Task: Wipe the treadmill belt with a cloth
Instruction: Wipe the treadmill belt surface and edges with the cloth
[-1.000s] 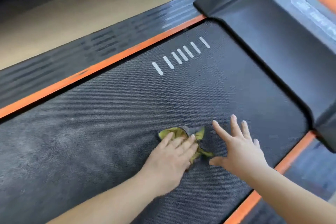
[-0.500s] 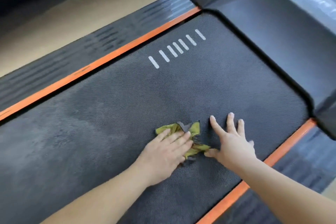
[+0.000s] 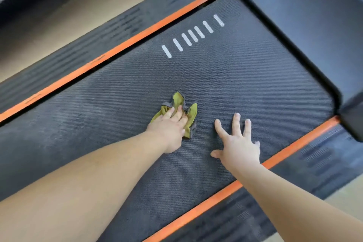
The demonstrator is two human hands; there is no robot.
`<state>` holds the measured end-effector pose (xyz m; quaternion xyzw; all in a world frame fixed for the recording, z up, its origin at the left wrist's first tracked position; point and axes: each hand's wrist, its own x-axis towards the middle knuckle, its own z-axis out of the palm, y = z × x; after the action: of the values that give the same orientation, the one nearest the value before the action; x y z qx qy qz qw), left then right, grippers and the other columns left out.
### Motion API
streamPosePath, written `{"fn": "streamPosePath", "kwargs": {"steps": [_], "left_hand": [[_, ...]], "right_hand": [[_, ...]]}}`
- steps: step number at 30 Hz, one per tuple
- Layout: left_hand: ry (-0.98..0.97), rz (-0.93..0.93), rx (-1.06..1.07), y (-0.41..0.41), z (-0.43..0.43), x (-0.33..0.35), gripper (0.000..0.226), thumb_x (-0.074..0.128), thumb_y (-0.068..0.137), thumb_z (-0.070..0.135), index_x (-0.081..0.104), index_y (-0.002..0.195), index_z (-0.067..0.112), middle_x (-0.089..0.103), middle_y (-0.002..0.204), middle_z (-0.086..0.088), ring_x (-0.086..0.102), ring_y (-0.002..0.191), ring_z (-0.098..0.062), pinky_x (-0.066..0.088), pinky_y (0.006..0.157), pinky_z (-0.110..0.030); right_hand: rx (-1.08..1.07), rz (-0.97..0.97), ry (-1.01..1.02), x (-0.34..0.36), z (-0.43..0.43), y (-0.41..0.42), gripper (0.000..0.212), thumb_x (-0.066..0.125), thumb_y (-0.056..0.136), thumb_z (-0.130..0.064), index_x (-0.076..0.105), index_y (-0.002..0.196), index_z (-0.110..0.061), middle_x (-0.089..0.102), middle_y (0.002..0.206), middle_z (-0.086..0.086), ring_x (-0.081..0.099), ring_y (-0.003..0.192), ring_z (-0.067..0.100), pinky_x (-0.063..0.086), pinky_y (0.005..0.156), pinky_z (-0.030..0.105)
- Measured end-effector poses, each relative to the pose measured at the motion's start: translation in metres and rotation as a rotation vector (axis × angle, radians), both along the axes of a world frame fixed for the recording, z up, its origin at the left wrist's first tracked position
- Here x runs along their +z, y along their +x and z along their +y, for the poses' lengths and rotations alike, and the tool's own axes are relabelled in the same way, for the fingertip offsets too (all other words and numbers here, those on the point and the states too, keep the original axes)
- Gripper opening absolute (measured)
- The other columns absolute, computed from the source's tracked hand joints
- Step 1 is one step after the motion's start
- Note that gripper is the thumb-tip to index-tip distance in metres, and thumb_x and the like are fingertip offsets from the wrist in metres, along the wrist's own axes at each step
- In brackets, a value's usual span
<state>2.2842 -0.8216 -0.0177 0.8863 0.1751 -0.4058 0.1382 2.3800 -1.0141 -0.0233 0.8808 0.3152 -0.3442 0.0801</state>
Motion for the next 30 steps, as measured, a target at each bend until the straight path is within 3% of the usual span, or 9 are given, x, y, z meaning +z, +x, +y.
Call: {"fn": "streamPosePath", "kwargs": {"steps": [6,9,13,16,20,23,26,28,30], "left_hand": [[0.087,-0.209,0.028,-0.034,-0.019,-0.027,0.061,0.017,0.109,0.043,-0.011,0.161,0.028,-0.031,0.165,0.007,-0.034,0.149,-0.02,-0.01,0.125,-0.049],[0.048,-0.315,-0.24,-0.045,-0.03,-0.035,0.06,0.016,0.109,0.044,-0.013,0.16,0.03,-0.032,0.164,0.008,-0.034,0.149,-0.021,-0.014,0.123,-0.053],[-0.035,-0.453,-0.612,-0.052,-0.002,-0.044,0.059,0.017,0.109,0.046,-0.008,0.161,0.032,-0.023,0.166,0.008,-0.021,0.154,-0.017,-0.012,0.124,-0.047],[0.037,-0.489,-0.46,-0.032,0.021,-0.051,0.058,0.015,0.109,0.045,-0.007,0.161,0.034,-0.022,0.166,0.01,-0.02,0.154,-0.013,-0.009,0.126,-0.044],[0.076,-0.556,-0.15,-0.023,-0.005,-0.054,0.058,0.014,0.108,0.042,-0.001,0.163,0.028,-0.016,0.169,0.006,-0.017,0.155,-0.017,-0.006,0.126,-0.047],[-0.055,-0.587,-0.445,-0.056,-0.039,-0.051,0.06,0.015,0.107,0.042,0.001,0.163,0.026,-0.011,0.17,0.004,-0.011,0.157,-0.021,-0.006,0.126,-0.048],[-0.161,-0.602,-0.702,-0.064,-0.027,-0.056,0.062,0.007,0.102,0.045,0.004,0.163,0.031,-0.007,0.17,0.009,-0.004,0.157,-0.016,-0.005,0.126,-0.044],[-0.076,-0.638,-0.652,-0.04,-0.016,-0.061,0.06,0.007,0.105,0.045,0.001,0.162,0.032,-0.009,0.169,0.009,-0.005,0.157,-0.014,-0.003,0.127,-0.043],[0.025,-0.655,-0.419,-0.021,-0.025,-0.061,0.058,0.015,0.108,0.042,0.002,0.163,0.029,-0.009,0.17,0.006,-0.007,0.157,-0.015,-0.002,0.127,-0.045]], "right_hand": [[0.01,-0.042,0.013,-0.008,-0.006,0.002,0.096,0.056,0.089,-0.07,-0.016,0.15,-0.057,-0.035,0.163,-0.002,-0.024,0.153,0.032,0.034,0.114,0.059],[-0.014,-0.072,0.035,-0.007,-0.007,0.001,0.098,0.059,0.086,-0.072,-0.016,0.149,-0.061,-0.031,0.164,-0.008,-0.022,0.154,0.026,0.038,0.113,0.055],[-0.043,-0.141,0.04,0.0,-0.007,-0.007,0.101,0.06,0.081,-0.076,-0.011,0.151,-0.06,-0.024,0.166,-0.012,-0.016,0.156,0.018,0.043,0.108,0.046],[-0.158,-0.181,0.065,0.0,-0.004,-0.017,0.105,0.064,0.079,-0.075,-0.004,0.156,-0.052,-0.02,0.168,-0.008,-0.012,0.156,0.019,0.033,0.118,0.048],[-0.223,-0.403,-0.011,0.003,-0.017,-0.049,0.094,0.048,0.084,-0.08,0.004,0.158,-0.043,-0.002,0.17,0.005,-0.002,0.157,0.031,0.016,0.123,0.054],[-0.358,-0.377,0.06,0.008,-0.037,-0.081,0.075,0.045,0.094,-0.069,0.014,0.158,-0.043,0.003,0.17,0.003,0.003,0.157,0.025,0.033,0.118,0.047],[-0.465,-0.271,0.071,0.011,-0.06,-0.107,0.074,0.048,0.097,-0.062,0.014,0.158,-0.039,-0.005,0.17,0.0,-0.004,0.157,0.019,0.041,0.113,0.044],[-0.474,-0.197,0.096,0.011,-0.07,-0.111,0.082,0.054,0.095,-0.06,0.016,0.161,-0.03,-0.011,0.17,0.003,-0.008,0.157,0.02,0.032,0.121,0.043],[-0.507,-0.135,0.132,0.016,-0.072,-0.104,0.094,0.063,0.091,-0.058,0.014,0.162,-0.021,-0.011,0.17,0.003,-0.009,0.156,0.019,0.02,0.125,0.038]]}}
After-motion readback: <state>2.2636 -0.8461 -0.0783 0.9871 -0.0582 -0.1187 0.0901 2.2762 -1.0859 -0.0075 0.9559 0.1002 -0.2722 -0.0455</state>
